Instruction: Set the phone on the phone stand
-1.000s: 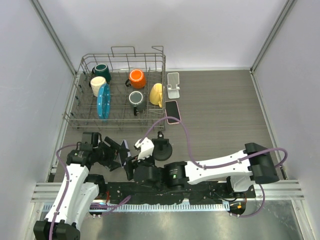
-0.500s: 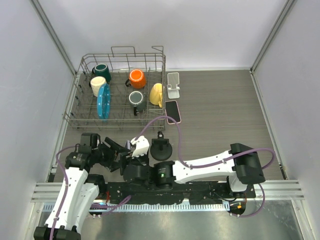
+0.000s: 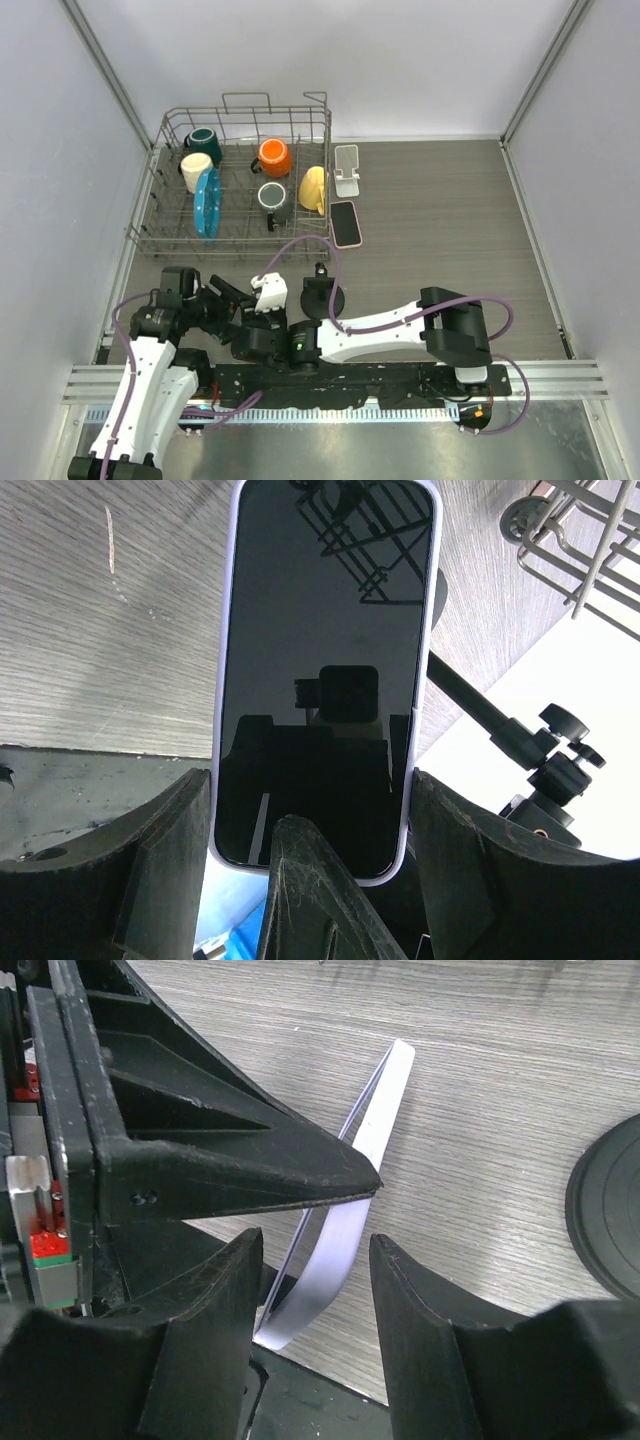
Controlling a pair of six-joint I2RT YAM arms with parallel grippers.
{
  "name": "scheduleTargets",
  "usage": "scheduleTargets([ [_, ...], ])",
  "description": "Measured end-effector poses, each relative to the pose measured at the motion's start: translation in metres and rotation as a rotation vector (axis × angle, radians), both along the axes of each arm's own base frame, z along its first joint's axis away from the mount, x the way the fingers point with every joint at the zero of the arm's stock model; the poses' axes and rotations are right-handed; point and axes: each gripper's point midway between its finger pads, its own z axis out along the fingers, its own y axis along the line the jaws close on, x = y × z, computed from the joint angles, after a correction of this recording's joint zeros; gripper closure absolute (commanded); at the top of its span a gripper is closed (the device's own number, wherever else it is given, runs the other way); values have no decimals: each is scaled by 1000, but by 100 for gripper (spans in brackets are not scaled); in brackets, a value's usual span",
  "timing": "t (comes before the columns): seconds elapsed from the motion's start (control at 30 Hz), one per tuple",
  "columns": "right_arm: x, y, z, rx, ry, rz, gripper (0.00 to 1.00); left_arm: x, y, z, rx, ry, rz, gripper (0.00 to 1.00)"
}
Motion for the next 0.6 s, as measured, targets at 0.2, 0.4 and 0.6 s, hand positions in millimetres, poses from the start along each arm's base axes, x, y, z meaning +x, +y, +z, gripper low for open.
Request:
scheduleTargets([
  [0.2, 4, 1, 1, -3, -21, -14, 69, -1, -1, 2, -10, -1, 5, 100],
  [0.4, 12, 1, 0, -31, -55, -8, 99, 6, -4, 15, -42, -86, 8, 96],
  [0.6, 15, -4, 6, -70, -129, 49, 99, 8, -11, 28, -99, -160, -4, 34],
])
